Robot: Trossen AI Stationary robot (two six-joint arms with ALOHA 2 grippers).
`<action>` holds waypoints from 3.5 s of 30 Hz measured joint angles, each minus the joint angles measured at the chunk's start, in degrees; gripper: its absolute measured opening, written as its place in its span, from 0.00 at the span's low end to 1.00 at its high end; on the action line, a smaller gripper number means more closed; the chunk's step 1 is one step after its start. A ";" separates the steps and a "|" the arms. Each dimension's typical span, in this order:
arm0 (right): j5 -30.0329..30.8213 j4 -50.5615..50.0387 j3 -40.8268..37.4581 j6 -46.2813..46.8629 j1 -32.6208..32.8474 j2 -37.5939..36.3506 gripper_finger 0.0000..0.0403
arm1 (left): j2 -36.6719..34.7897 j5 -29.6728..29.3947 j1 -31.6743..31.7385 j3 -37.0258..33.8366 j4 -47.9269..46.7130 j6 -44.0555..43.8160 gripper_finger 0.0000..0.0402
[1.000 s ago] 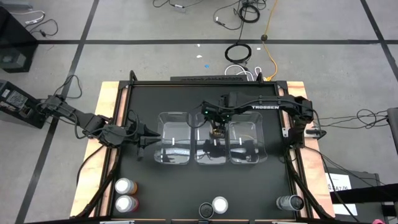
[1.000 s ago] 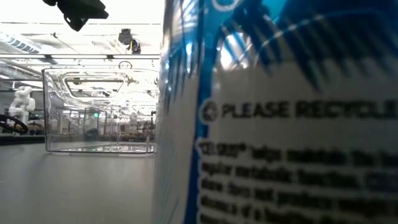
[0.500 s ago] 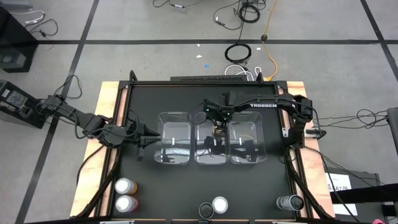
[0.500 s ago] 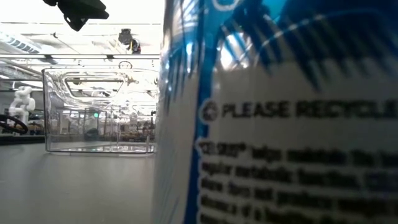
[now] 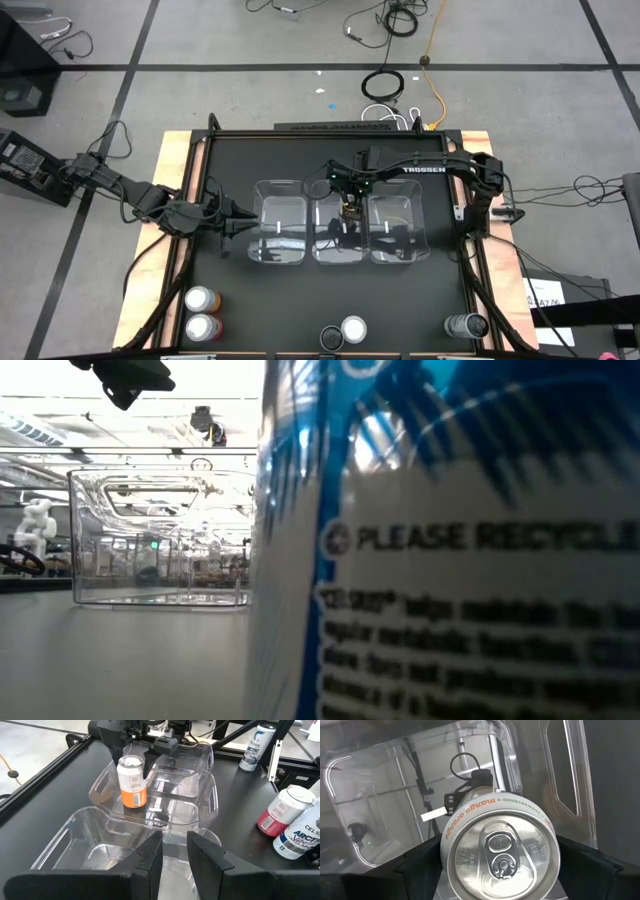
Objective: Sort soda cans
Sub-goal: Put the right yellow white soda can into the middle transparent bin, then put the right white blue soda can into the right transparent bin
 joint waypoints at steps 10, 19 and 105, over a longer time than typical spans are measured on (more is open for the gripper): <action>0.46 -0.45 -0.09 1.33 -0.04 -2.24 0.82 | 0.01 -0.04 0.00 0.00 -0.01 0.04 0.25; 0.34 -0.28 -0.07 1.55 -0.14 -3.26 0.82 | 0.01 -0.04 0.00 0.00 -0.02 0.02 0.25; -0.26 -29.11 -4.83 94.59 59.83 -28.50 0.99 | 0.00 2.34 0.00 0.00 -1.79 0.02 0.25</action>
